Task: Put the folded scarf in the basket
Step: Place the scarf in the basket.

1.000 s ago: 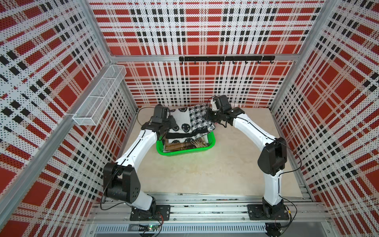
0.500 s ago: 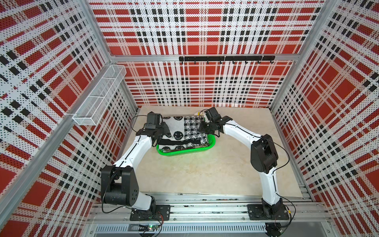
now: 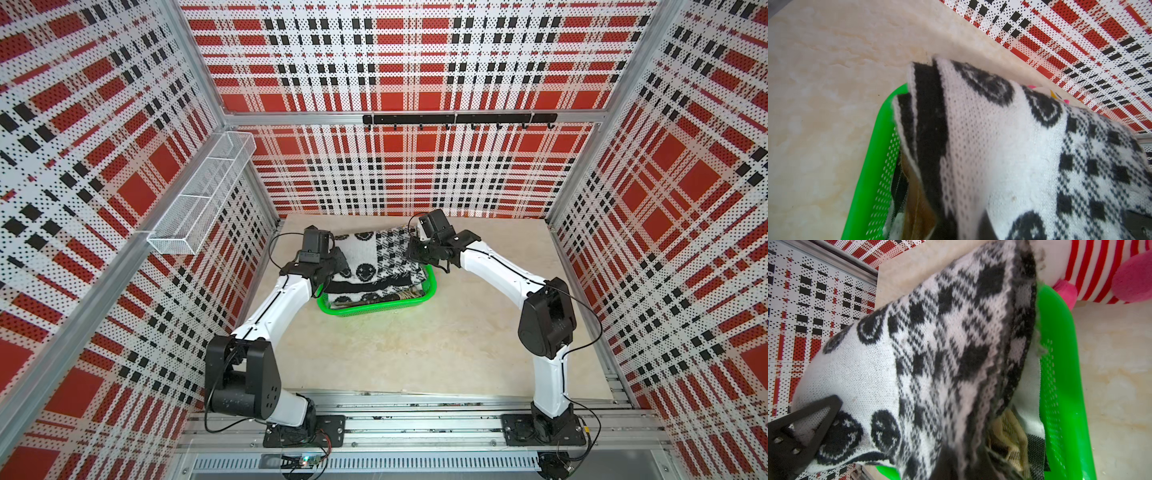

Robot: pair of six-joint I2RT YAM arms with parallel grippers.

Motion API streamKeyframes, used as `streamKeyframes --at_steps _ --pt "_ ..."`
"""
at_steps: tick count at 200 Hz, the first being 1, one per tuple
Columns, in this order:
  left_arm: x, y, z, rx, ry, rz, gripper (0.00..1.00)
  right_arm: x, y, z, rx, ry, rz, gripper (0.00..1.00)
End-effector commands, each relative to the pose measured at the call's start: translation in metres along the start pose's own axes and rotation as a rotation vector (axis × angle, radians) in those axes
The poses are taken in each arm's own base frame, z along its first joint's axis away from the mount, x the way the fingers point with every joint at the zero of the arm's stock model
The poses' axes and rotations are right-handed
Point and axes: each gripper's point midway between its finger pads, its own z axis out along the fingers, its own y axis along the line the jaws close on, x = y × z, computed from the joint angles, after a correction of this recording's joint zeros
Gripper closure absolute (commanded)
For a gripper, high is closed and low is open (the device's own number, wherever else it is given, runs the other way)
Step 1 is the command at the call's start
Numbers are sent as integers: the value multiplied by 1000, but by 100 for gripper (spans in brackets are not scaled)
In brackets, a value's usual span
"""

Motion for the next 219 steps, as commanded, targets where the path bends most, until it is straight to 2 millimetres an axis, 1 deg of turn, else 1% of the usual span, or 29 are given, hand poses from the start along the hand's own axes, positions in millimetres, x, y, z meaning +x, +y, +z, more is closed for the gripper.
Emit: streamKeyframes --at_steps 1,25,45,52,57,64,65,66,68,70,71,72,74,79,87,100,110,129,135,137,140,150,162,178,190,200,214,219 --pt "-8 4 -5 -22 -63 -16 100 1 -5 1 17 0 -10 100" --pt "5 14 7 -60 -53 -29 100 14 -25 19 76 27 4 100" --pt "19 19 19 -76 -41 -43 100 20 -40 29 119 32 16 100" --pt "22 23 24 -95 -37 -46 94 23 -44 32 128 35 19 100" --pt "25 26 27 -107 -35 -49 90 25 -46 34 135 39 19 93" --pt "28 30 30 -121 -32 -55 85 27 -50 37 145 45 21 80" --pt "29 31 31 -123 -30 -57 84 27 -50 37 145 45 21 80" --pt "29 31 32 -124 -30 -57 83 28 -51 38 148 47 20 76" --pt "30 32 32 -127 -31 -58 82 28 -51 38 149 47 21 72" --pt "31 33 33 -128 -30 -59 80 30 -53 39 153 51 23 69" --pt "32 33 34 -130 -29 -59 79 30 -53 39 153 51 23 69" --pt "32 34 34 -132 -30 -59 78 31 -54 39 157 52 24 64" --pt "33 34 35 -133 -29 -59 77 32 -55 40 158 54 23 63" --pt "35 36 36 -139 -26 -61 74 33 -58 40 166 54 24 56" --pt "38 37 38 -145 -27 -58 70 36 -62 40 178 54 26 51" --pt "41 35 38 -150 -28 -51 66 37 -69 36 196 44 30 46" --pt "44 30 38 -145 -27 -40 63 38 -72 31 207 31 31 45" --pt "48 13 34 -121 -36 -16 56 41 -84 20 238 15 34 45" --pt "45 12 32 -120 -45 -21 54 42 -87 16 248 11 35 45" --pt "51 2 31 -101 -37 -4 53 42 -89 14 252 10 36 45" --pt "53 -3 30 -93 -36 3 51 43 -91 12 257 6 35 45" --pt "56 -14 27 -76 -39 16 46 45 -100 5 280 -1 37 45" --pt "58 -27 24 -49 -39 22 45 50 -111 -3 303 -5 43 45" --pt "59 -47 16 -11 -54 38 42 54 -126 -19 320 -24 65 43" --pt "57 -61 11 15 -66 46 40 57 -133 -30 317 -35 77 38" --pt "54 -69 8 34 -73 46 40 55 -134 -39 314 -53 75 31" --pt "46 -78 1 58 -91 40 39 48 -126 -53 288 -94 60 22" --pt "42 -81 -2 68 -101 37 39 46 -122 -57 278 -106 56 21"
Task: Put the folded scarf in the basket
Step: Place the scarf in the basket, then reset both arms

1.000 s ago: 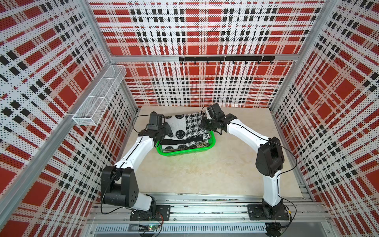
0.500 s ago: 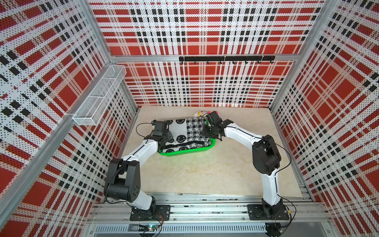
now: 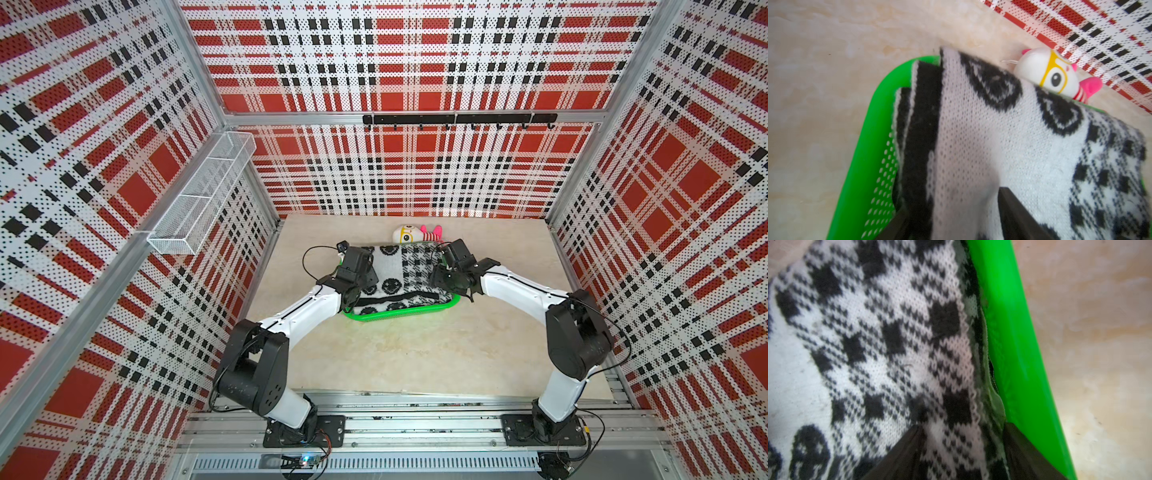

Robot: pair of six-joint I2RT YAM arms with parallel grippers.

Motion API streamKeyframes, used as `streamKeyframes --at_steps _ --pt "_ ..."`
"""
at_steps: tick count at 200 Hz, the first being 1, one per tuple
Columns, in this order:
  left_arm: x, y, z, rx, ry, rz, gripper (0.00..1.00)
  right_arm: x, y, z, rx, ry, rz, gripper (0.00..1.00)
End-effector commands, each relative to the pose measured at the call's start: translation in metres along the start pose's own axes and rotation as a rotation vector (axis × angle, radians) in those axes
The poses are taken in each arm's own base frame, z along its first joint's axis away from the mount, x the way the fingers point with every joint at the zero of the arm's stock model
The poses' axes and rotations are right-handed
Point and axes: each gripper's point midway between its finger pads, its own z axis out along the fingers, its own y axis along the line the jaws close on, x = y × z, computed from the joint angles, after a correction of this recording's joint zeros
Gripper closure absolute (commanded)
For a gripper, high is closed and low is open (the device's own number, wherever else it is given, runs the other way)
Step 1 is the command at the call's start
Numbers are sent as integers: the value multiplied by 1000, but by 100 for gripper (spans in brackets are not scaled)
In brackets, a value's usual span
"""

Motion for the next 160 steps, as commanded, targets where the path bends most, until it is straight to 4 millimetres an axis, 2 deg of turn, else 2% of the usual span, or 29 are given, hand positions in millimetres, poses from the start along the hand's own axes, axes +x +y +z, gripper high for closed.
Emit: streamKeyframes --at_steps 1,19,25,43,55,63,66,74,78,81,84,95,101,104,109,115,125,143,160 --pt "-36 -24 -24 69 -99 -34 39 -18 -2 -27 -9 -91 0 20" --pt "-56 -23 -39 82 -152 -53 38 -33 5 -52 -43 -157 -9 12" --pt "-65 -19 -45 84 -175 -68 37 -39 8 -62 -54 -182 -11 2" --pt "-89 0 -59 83 -242 -118 17 -56 6 -91 -51 -255 -5 0" --pt "-104 18 -68 82 -298 -159 5 -70 -3 -112 -33 -327 8 0" --pt "-110 24 -76 83 -344 -170 5 -82 -17 -126 3 -397 22 0" --pt "-118 38 -78 54 -378 -189 5 -86 -22 -132 12 -422 28 0" --pt "-123 53 -83 0 -430 -204 16 -96 -38 -146 61 -493 39 0" --pt "-126 59 -85 -29 -456 -206 17 -100 -48 -153 104 -532 49 0" --pt "-127 66 -86 -64 -477 -208 4 -104 -56 -159 142 -566 56 0" --pt "-129 71 -88 -91 -498 -208 0 -107 -64 -165 179 -601 64 0" --pt "-131 87 -90 -204 -556 -217 1 -112 -96 -186 326 -711 113 0" --pt "-132 106 -95 -319 -619 -255 1 -113 -111 -197 401 -760 142 0" --pt "-127 102 -94 -331 -627 -261 1 -113 -118 -200 433 -783 151 0" --pt "-124 115 -102 -429 -687 -292 1 -113 -128 -205 475 -813 156 0" --pt "-116 121 -105 -497 -727 -303 1 -114 -140 -206 513 -837 165 0" --pt "-109 119 -104 -526 -768 -244 1 -114 -158 -199 529 -836 180 0" --pt "-100 114 -85 -515 -774 -79 1 -117 -191 -163 419 -743 199 0" --pt "-98 126 -67 -594 -734 29 1 -111 -217 -140 358 -712 237 0"
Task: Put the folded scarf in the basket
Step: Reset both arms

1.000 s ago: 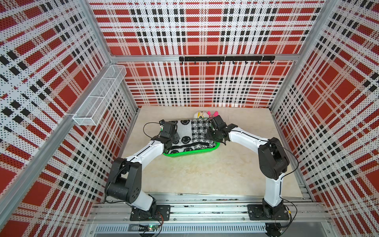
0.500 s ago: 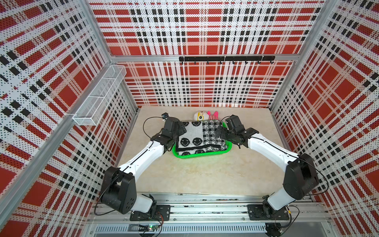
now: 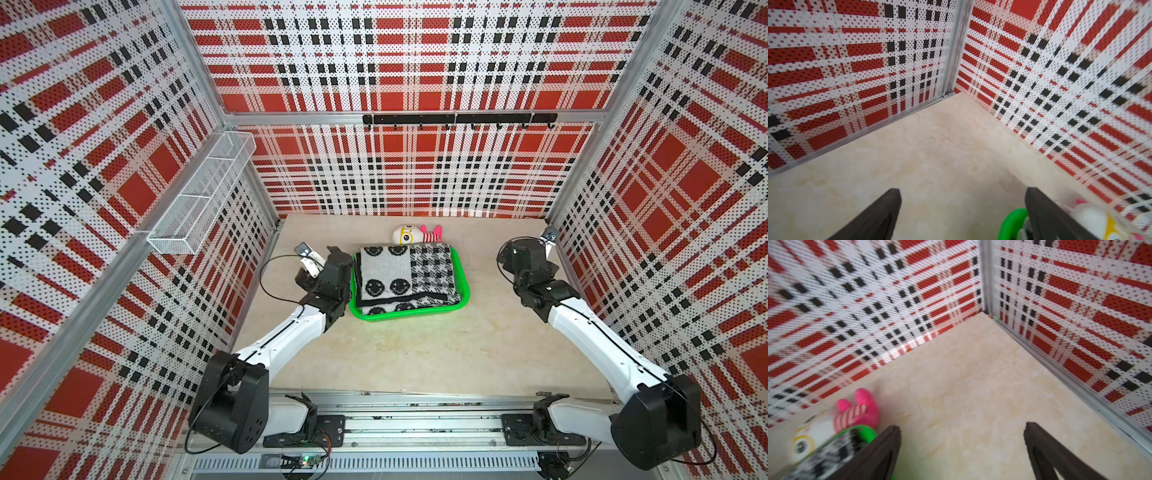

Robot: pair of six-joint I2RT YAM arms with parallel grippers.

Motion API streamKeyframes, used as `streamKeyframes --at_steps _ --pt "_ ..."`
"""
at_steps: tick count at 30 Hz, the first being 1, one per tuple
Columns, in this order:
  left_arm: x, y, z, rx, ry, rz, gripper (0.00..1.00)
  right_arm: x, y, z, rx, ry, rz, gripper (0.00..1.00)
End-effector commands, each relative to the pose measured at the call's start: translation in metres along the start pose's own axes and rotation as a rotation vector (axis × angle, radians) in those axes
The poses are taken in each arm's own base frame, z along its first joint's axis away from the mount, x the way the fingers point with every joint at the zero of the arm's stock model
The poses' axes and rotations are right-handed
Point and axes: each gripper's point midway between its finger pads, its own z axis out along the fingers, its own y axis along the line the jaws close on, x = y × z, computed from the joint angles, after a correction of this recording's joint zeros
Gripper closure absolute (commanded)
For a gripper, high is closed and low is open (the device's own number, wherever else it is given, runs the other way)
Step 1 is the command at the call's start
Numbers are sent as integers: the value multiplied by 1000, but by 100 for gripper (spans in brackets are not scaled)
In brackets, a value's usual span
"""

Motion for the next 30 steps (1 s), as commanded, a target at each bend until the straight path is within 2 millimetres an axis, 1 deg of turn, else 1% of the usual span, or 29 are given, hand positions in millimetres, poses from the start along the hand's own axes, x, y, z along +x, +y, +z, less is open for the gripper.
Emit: streamKeyframes --at_steps 1,3,5,6,8,9,10,13,15,16,19,20,21,25,30 --pt "-13 14 17 -113 -127 134 1 16 -20 33 -58 29 44 0" --pt "-2 12 33 -106 -91 262 1 18 -31 38 -38 -28 34 0" --pt "6 17 47 -125 -69 314 1 16 -40 37 -14 -102 -16 0" --pt "9 23 56 -114 -57 317 1 15 -44 38 -4 -132 -31 0" --pt "15 29 70 -31 -42 280 1 15 -47 43 18 -169 -79 0" --pt "12 39 70 -58 -64 260 1 19 -46 48 26 -166 -104 0" --pt "8 42 71 -48 -76 253 1 22 -46 52 27 -164 -114 0" --pt "11 38 77 25 -42 250 1 39 -39 69 0 -150 -130 0" --pt "16 35 77 77 -22 260 1 40 -31 73 -30 -147 -160 0" --pt "20 35 76 97 -14 257 1 36 -28 72 -45 -181 -157 0" --pt "36 50 66 132 -52 216 1 31 -21 70 -111 -224 -160 0" --pt "32 52 59 170 -98 192 1 30 -17 69 -127 -230 -173 0" --pt "33 54 57 173 -96 192 1 30 -14 68 -146 -241 -185 0" --pt "33 55 58 174 -93 188 1 28 -8 60 -212 -293 -199 0" --pt "33 54 58 174 -93 187 1 26 -17 45 -241 -342 -163 0"
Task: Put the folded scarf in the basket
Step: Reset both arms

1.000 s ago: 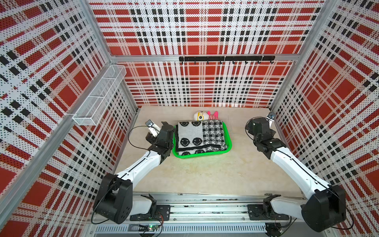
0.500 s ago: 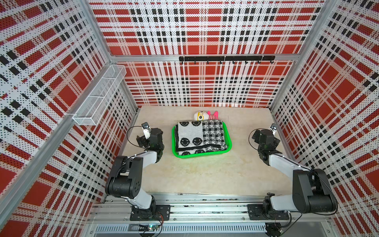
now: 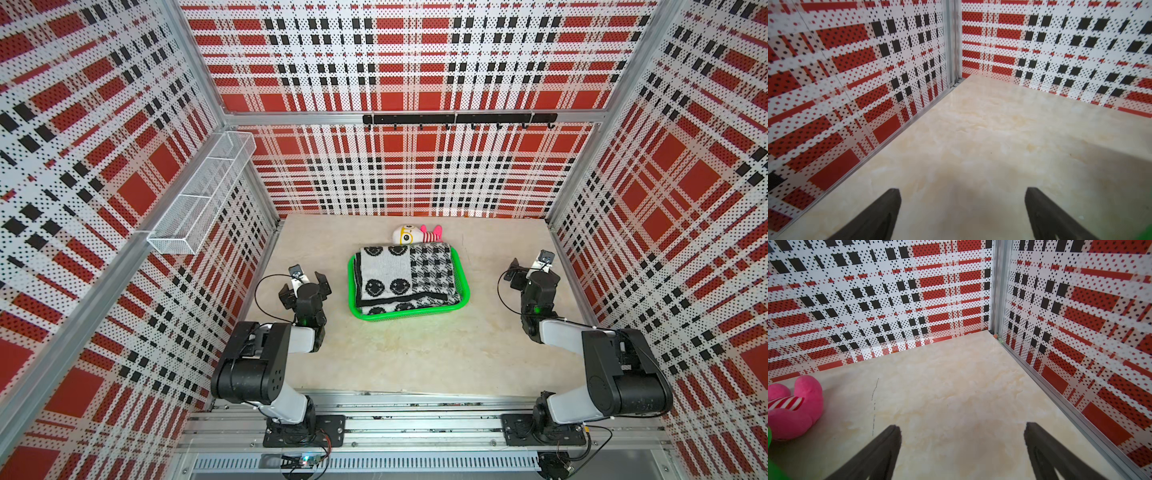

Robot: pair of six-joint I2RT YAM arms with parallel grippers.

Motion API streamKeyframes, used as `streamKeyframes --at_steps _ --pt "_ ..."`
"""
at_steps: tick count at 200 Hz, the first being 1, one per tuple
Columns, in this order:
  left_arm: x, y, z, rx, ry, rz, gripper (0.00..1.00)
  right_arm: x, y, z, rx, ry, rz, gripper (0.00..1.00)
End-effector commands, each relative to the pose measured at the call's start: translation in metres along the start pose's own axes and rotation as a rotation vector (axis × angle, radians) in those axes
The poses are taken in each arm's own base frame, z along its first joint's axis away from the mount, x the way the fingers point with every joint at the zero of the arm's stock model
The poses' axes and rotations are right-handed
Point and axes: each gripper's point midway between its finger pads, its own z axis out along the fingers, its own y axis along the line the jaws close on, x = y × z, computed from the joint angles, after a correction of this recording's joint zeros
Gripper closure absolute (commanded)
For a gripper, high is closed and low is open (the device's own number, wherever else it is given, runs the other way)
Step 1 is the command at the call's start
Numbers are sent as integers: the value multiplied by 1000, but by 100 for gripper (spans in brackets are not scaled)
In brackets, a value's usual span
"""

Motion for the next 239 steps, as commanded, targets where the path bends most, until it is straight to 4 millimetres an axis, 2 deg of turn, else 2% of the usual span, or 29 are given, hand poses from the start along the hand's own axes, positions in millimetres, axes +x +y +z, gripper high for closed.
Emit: streamKeyframes --at_steps 1,46,63,74,98,114,129,141,147,168,203,224,239 --pt "-23 -6 1 26 -72 -29 1 -25 2 -10 -51 -109 27 0" --pt "-16 -20 19 0 -4 37 1 -21 0 -22 -67 -62 -42 0" --pt "-13 -24 24 2 18 58 1 -14 2 -20 -73 -35 -65 0" --pt "-13 -22 23 14 19 48 1 -17 2 -20 -76 -54 -66 0" --pt "-19 -7 1 36 -51 -17 1 -17 8 -16 -102 -46 -79 0" --pt "-25 8 -20 36 -129 -72 1 -14 5 -21 -97 -38 -75 0" --pt "-28 9 -32 62 -179 -80 1 -7 3 -28 -104 -22 -78 0" --pt "-25 4 -35 100 -180 -68 1 2 1 -31 -103 -8 -80 0" --pt "-20 8 -36 87 -181 -72 1 5 0 -33 -104 -8 -82 0" --pt "-26 4 -43 129 -238 -79 1 22 -1 -32 -107 12 -78 0" --pt "-25 2 -39 131 -228 -71 1 22 4 -29 -129 -5 -106 0" --pt "-25 2 -40 131 -226 -70 1 30 -6 -21 -71 -11 -85 0" --pt "-25 3 -40 130 -227 -71 1 36 4 -16 -112 15 -114 0"
